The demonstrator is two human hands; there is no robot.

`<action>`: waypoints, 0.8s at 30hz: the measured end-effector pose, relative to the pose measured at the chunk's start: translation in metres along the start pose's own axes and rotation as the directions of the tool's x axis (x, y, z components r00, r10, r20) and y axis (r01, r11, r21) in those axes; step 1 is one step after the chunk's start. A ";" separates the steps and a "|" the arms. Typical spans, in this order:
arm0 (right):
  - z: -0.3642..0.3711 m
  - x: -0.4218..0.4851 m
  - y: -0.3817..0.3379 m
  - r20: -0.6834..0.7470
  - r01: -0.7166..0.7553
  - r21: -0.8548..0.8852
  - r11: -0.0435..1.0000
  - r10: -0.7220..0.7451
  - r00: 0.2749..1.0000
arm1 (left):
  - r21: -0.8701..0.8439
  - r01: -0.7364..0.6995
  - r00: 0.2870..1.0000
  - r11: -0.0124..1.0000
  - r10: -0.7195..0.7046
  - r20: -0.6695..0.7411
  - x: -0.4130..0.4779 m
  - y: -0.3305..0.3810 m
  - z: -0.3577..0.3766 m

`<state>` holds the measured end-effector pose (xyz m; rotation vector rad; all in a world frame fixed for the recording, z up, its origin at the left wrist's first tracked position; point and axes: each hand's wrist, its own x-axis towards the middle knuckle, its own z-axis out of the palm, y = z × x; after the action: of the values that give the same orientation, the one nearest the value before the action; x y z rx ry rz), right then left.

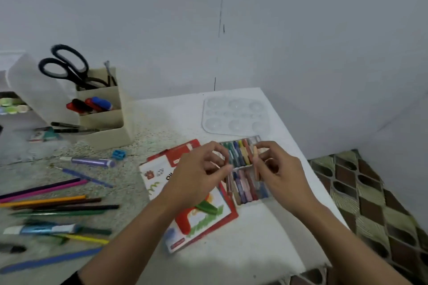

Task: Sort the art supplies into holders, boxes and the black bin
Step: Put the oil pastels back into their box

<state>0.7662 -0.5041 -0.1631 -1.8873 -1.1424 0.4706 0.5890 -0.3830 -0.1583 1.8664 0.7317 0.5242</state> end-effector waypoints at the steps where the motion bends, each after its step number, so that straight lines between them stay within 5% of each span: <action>1: -0.007 0.001 0.009 0.022 0.005 -0.024 1.000 -0.005 1.000 | 0.025 0.011 1.000 1.000 -0.011 -0.007 0.002 0.000 0.012; 14: -0.028 0.021 0.055 0.245 0.032 -0.064 0.997 -0.015 0.969 | 0.386 -0.028 0.992 0.922 0.072 -0.101 0.020 -0.001 0.081; 19: -0.029 0.027 0.057 0.270 0.048 -0.083 0.995 -0.024 0.963 | 0.459 -0.084 0.996 0.885 0.071 0.044 0.020 0.001 0.077; 24: -0.046 0.037 0.058 0.439 0.106 -0.221 0.970 0.002 0.899 | 0.527 -0.183 0.970 0.830 0.065 0.235 0.014 -0.003 0.073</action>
<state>0.8468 -0.5070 -0.1805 -2.0067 -1.6026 0.7847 0.6455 -0.4200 -0.1887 2.4759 0.6625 0.1967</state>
